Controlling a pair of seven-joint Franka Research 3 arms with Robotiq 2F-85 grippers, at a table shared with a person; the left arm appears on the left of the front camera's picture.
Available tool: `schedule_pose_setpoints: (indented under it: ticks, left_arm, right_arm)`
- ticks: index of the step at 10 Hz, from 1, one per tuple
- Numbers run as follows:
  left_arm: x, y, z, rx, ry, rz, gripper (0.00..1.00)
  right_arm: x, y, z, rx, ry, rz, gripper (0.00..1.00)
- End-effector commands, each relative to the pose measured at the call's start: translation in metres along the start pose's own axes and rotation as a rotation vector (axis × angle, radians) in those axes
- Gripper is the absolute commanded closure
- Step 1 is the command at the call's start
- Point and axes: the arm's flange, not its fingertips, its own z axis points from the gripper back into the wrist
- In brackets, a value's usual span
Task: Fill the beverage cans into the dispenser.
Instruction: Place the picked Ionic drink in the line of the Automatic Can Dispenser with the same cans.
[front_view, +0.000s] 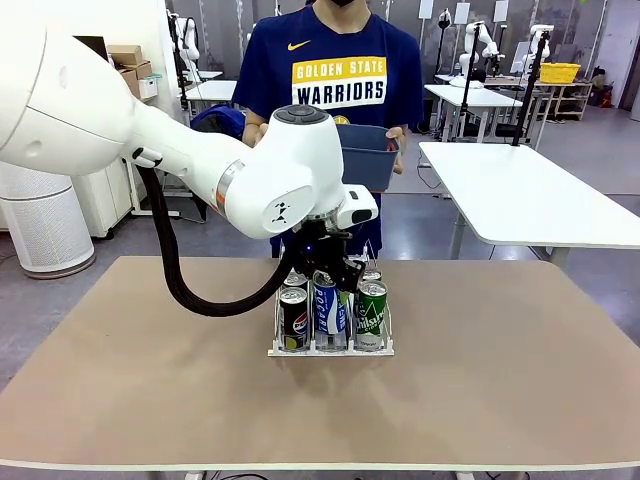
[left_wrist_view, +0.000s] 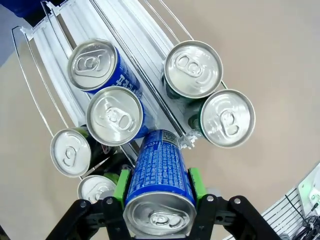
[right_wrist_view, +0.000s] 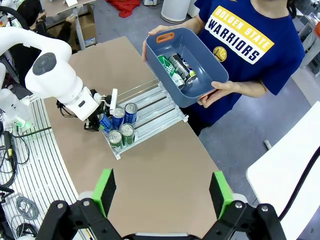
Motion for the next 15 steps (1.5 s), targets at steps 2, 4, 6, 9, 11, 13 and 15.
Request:
schedule_pose_setpoints:
  ticks: [2, 4, 6, 9, 11, 13, 15]
  left_arm:
    - [0.019, 0.009, -0.021, -0.014, 0.047, -0.008, 0.42]
    - [0.018, 0.006, -0.034, -0.07, 0.102, -0.014, 0.42]
    - [0.017, 0.006, -0.039, -0.152, 0.184, -0.032, 0.42]
    - [0.013, 0.006, -0.043, -0.047, 0.095, -0.003, 0.42]
    - [0.017, 0.012, -0.037, -0.05, 0.099, -0.022, 0.23]
    - [0.015, 0.008, -0.015, -0.039, 0.058, 0.001, 0.03]
    - [0.011, 0.002, 0.007, 0.007, -0.005, 0.001, 0.0]
  right_arm:
    - [0.0, 0.0, 0.001, 0.0, -0.004, -0.001, 0.0]
    - [0.0, 0.0, 0.001, 0.0, -0.004, -0.001, 0.0]
    - [0.0, 0.0, 0.001, 0.0, -0.004, -0.001, 0.0]
    - [0.0, 0.0, 0.001, 0.0, -0.004, -0.001, 0.0]
    - [0.0, 0.0, 0.001, 0.0, -0.004, -0.001, 0.0]
    - [0.0, 0.0, 0.001, 0.0, -0.004, -0.001, 0.0]
    - [0.0, 0.0, 0.001, 0.0, -0.004, -0.001, 0.0]
